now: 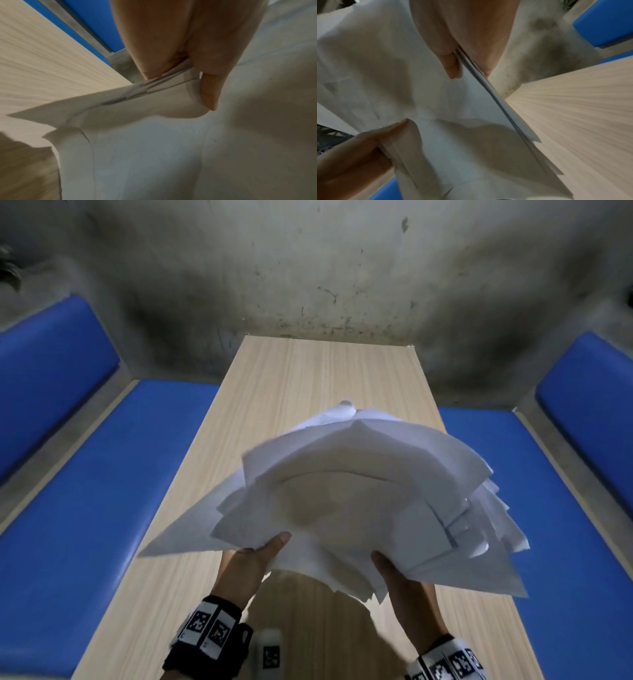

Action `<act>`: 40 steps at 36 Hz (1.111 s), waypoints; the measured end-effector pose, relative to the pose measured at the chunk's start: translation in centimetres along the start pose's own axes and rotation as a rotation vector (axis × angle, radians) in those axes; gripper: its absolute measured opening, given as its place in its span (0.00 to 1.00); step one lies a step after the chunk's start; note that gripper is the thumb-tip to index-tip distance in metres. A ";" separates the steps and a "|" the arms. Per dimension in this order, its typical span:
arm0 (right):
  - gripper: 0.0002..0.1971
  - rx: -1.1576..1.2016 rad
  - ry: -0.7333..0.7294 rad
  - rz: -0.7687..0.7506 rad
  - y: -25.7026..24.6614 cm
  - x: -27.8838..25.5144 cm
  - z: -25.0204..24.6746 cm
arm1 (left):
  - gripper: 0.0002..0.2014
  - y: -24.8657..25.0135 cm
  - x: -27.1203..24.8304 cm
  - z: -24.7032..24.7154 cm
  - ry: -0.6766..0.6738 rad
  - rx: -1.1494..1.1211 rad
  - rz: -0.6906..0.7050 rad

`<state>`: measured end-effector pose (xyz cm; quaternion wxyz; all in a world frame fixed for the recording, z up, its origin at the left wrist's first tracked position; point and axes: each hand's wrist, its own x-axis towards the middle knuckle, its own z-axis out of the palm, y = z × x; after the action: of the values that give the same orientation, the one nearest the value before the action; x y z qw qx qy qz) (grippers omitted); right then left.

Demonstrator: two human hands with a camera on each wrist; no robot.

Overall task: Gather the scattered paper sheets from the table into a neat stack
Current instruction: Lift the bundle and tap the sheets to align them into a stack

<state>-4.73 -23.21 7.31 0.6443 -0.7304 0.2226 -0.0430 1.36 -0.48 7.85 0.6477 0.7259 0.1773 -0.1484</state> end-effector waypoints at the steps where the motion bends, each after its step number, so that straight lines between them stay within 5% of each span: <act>1: 0.14 0.003 -0.002 -0.006 -0.5 -0.1 -0.2 | 0.12 -0.1 0.2 -0.1 0.009 0.009 0.020; 6: 0.10 -0.026 -0.050 -0.001 -2.0 -0.6 -1.1 | 0.12 0.8 0.2 -0.2 -0.087 -0.021 0.020; 9: 0.09 0.018 -0.137 0.054 -2.8 -0.5 -1.4 | 0.04 1.1 0.5 -0.5 -0.088 -0.054 0.055; 12: 0.16 0.014 -0.112 0.046 -2.7 0.0 -1.5 | 0.17 1.3 0.9 -0.8 -0.073 -0.139 0.107; 14: 0.24 0.005 -0.083 0.024 -2.6 0.2 -1.5 | 0.12 1.7 0.8 -0.7 -0.085 -0.139 0.106; 16: 0.23 -0.004 -0.064 0.013 -2.3 0.5 -1.5 | 0.09 2.0 0.8 -0.5 -0.081 -0.156 0.090; 20: 0.21 -0.061 -0.048 0.057 -1.9 0.4 -1.4 | 0.19 1.7 1.0 -0.4 -0.125 -0.222 0.044; 24: 0.22 -0.089 -0.054 0.108 -1.2 -0.1 -2.1 | 0.10 1.9 0.6 -0.7 -0.200 -0.160 0.053; 30: 0.20 -0.135 -0.151 0.149 -2.1 -0.2 -2.4 | 0.15 2.4 0.6 -1.8 -0.258 -0.059 0.117; 33: 0.10 -0.169 -0.238 0.144 -2.6 -0.1 -2.5 | 0.18 2.9 0.5 -1.9 -0.245 -0.084 0.154; 40: 0.14 -0.053 -0.332 0.072 -4.6 -0.5 -2.7 | 0.21 3.5 0.1 -2.4 -0.273 -0.181 0.227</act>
<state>-4.86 -25.21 12.24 0.6537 -0.7359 0.1400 0.1072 3.04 1.52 11.20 0.7410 0.6532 0.0173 -0.1548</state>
